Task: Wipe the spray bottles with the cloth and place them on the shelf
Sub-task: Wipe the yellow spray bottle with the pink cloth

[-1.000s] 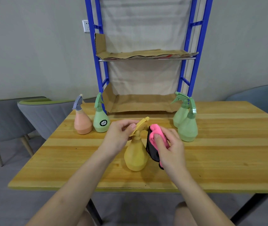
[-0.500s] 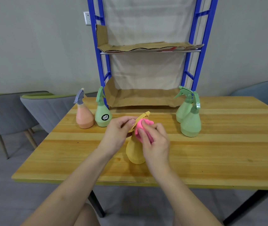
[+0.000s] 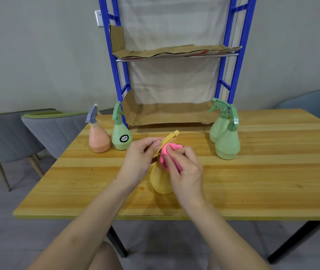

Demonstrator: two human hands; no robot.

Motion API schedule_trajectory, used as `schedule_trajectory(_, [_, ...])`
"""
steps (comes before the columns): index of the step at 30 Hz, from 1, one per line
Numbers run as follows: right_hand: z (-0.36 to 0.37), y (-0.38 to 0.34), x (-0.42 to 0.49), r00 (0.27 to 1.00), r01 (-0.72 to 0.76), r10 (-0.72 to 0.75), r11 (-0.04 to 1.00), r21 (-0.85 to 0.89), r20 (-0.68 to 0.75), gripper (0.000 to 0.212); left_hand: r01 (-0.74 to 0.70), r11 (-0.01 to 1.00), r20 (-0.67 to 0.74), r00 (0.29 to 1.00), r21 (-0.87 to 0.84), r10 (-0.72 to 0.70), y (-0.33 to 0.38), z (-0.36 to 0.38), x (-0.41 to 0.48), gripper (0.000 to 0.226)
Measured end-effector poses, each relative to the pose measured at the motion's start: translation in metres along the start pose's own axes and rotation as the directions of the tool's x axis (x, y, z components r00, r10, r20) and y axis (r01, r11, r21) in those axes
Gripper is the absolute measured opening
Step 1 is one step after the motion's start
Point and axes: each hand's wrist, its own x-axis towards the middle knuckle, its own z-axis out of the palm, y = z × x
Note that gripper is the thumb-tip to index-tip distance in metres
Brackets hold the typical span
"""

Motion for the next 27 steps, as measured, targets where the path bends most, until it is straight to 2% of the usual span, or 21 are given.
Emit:
schedule_trajectory(2, [-0.003, 0.002, 0.005, 0.999, -0.05, 0.05, 0.999, -0.017, -0.005, 0.022, 0.0, 1.0, -0.006, 1.0, 0.008, 0.0, 0.0, 0.001, 0.0, 0.026])
schedule_trajectory(5, [-0.004, 0.007, 0.017, 0.974, -0.212, 0.214, 0.977, 0.03, -0.078, 0.021, -0.014, 1.0, 0.013, 1.0, 0.001, 0.014, 0.001, 0.003, -0.002, 0.028])
schedule_trajectory(7, [-0.001, 0.009, 0.016, 0.967, -0.236, 0.24, 0.97, 0.055, -0.082, 0.02, -0.012, 1.0, 0.004, 1.0, 0.004, 0.012, 0.002, 0.004, -0.002, 0.029])
schedule_trajectory(11, [0.003, 0.002, 0.0, 0.989, -0.141, 0.144, 0.985, 0.097, -0.022, 0.021, -0.009, 0.999, -0.034, 0.999, 0.041, 0.01, -0.001, 0.004, -0.001, 0.028])
schedule_trajectory(14, [0.001, 0.001, 0.002, 0.998, -0.063, 0.064, 0.997, 0.049, -0.015, 0.022, -0.014, 0.999, -0.038, 0.999, 0.041, 0.016, -0.003, 0.004, 0.0, 0.026])
schedule_trajectory(20, [0.005, -0.009, -0.001, 0.935, -0.349, 0.353, 0.93, 0.111, -0.019, 0.02, -0.017, 0.997, -0.071, 0.997, 0.08, 0.023, -0.009, 0.007, 0.001, 0.02])
schedule_trajectory(27, [-0.006, -0.007, 0.008, 0.803, -0.596, 0.581, 0.775, 0.21, 0.136, 0.008, -0.047, 0.993, -0.076, 0.996, 0.108, 0.056, -0.014, 0.01, 0.003, 0.02])
